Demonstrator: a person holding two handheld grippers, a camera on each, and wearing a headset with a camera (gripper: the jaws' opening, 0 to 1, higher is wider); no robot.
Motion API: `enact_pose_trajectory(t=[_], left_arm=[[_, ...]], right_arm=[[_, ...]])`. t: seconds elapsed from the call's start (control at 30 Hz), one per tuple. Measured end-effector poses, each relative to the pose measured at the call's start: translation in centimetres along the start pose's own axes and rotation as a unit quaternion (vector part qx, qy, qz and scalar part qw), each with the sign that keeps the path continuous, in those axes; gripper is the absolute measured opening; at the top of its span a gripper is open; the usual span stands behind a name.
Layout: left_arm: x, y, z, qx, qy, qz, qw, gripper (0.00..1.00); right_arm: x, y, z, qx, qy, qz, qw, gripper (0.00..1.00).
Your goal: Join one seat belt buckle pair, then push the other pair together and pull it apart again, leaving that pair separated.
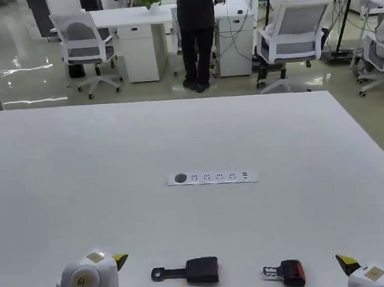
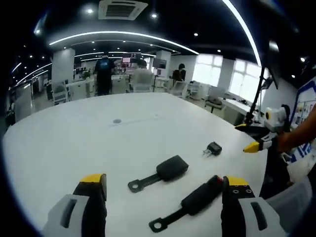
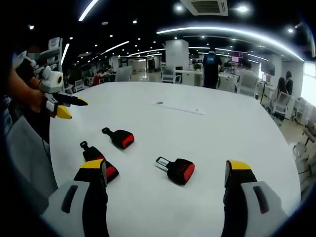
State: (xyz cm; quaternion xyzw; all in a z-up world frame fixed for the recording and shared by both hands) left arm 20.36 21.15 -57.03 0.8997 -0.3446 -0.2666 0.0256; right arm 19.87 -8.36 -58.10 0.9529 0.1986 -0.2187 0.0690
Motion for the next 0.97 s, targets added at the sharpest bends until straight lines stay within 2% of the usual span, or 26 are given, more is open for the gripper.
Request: enact_pose_trajectory(t=[0.1,0.23,0.3,0.37,0.43,0.5,0.57,0.63,0.73,0.9,0.97], left_arm=[[-1.1,-0.2,0.5,0.004,0.006,-0.009,0.9999,1.00],[-2.5,0.5,1.1,-0.006,0.014,-0.019,0.9997,1.00],[-3.2,0.6,1.2,-0.002,0.027,-0.025,0.9993,1.00],[-3.9,0.2,1.9,-0.007,0.020,-0.025,0.9994,1.00],[-4.5,0.4,2.1,-0.003,0.019,-0.027,0.9995,1.00],[-4.9,0.4,2.2,-0.004,0.019,-0.030,0.9994,1.00],[-5.3,0.9,2.0,-0.003,0.025,-0.032,0.9992,1.00],[-6.1,0.8,2.3,-0.001,0.030,-0.033,0.9990,1.00],[-6.4,1.5,2.3,-0.002,0.032,-0.035,0.9989,1.00],[-7.0,1.0,2.4,-0.007,0.035,-0.039,0.9986,1.00],[-7.0,1.3,2.2,-0.005,0.037,-0.039,0.9985,1.00]], right_arm=[[-0.5,0.0,0.3,-0.002,0.000,0.002,1.0000,0.99],[-1.7,-0.3,0.6,0.001,0.001,0.011,0.9999,0.99],[-2.2,-0.5,0.7,0.001,0.002,0.013,0.9999,0.99],[-2.6,-0.5,0.8,-0.005,0.004,0.014,0.9999,0.99],[-2.9,-0.4,1.0,-0.004,0.003,0.017,0.9998,0.99],[-3.1,-0.4,1.1,-0.001,0.004,0.020,0.9998,0.99],[-3.4,-0.4,1.2,0.003,0.006,0.022,0.9997,0.99],[-3.5,-0.7,1.4,0.002,0.004,0.023,0.9997,0.99],[-3.7,-0.7,1.4,0.007,0.006,0.024,0.9997,0.99],[-4.1,-1.1,1.5,0.008,0.009,0.026,0.9996,0.99],[-4.2,-1.3,1.7,0.012,0.006,0.022,0.9997,0.99]])
Point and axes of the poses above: the centre of the closed fingertips' face, and the gripper's own axes: x roughly forward along the fingers, y roughly to its right, z roughly out of its underside, the point moved 1 cm from there along -x, roughly backward along the fingers, and after that the axes turned 8 degrees about z, right-handed, at the moved point
